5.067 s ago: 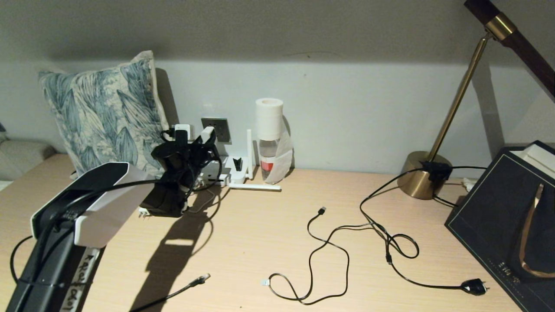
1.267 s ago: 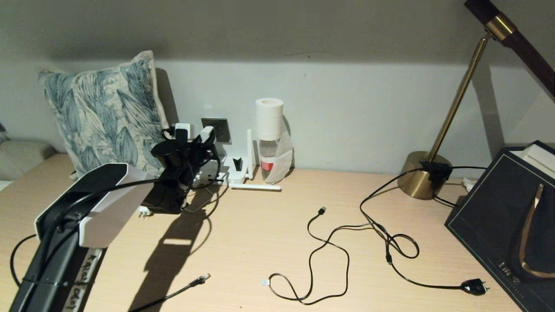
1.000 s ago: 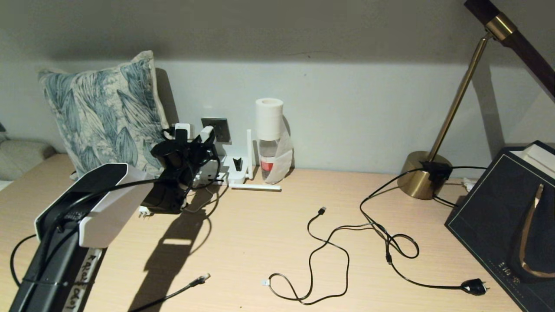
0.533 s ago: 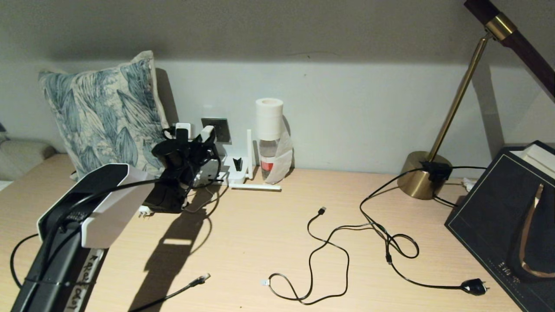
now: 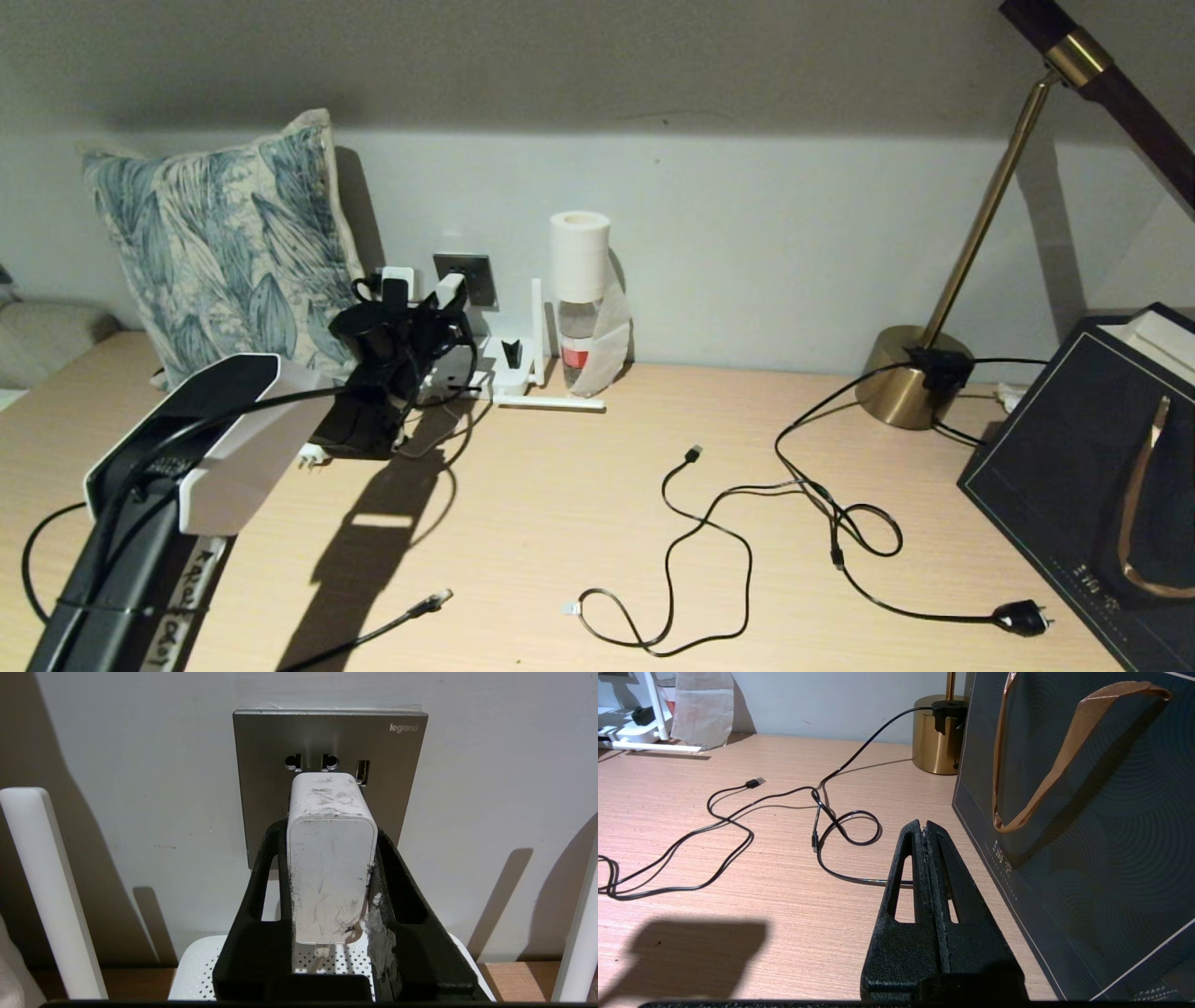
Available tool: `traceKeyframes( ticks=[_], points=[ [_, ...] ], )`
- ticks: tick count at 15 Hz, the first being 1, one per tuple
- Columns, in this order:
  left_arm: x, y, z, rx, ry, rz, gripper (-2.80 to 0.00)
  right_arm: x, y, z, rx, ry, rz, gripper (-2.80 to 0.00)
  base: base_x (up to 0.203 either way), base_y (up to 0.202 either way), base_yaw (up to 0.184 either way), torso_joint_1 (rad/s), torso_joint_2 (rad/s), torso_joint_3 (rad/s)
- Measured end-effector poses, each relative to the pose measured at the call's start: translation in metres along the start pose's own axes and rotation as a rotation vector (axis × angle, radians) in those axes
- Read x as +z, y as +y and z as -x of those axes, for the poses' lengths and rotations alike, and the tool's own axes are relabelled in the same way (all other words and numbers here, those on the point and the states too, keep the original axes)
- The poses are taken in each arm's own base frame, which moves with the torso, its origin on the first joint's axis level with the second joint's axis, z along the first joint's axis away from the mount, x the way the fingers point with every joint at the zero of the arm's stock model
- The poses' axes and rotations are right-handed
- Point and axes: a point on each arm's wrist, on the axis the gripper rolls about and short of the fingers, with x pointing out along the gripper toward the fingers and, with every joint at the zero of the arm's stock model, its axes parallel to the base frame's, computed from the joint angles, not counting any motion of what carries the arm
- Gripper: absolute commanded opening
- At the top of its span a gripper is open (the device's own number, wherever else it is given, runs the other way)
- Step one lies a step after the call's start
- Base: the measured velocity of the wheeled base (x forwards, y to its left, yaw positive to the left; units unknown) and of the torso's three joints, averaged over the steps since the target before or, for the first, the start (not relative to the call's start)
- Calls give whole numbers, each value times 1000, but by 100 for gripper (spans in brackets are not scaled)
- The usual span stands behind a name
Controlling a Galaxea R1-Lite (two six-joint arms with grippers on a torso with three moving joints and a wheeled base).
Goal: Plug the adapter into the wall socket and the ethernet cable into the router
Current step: Plug plug into socket
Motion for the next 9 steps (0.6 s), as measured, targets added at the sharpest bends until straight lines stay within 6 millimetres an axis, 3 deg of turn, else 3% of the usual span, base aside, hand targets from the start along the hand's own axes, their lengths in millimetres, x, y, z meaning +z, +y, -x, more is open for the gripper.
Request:
traceKeyframes(
  ticks=[9],
  points=[
    [2,0,-7,1,-9,-2,-280,0,0,0,0,0,0,-280,0,0,0,0,0,0]
  ],
)
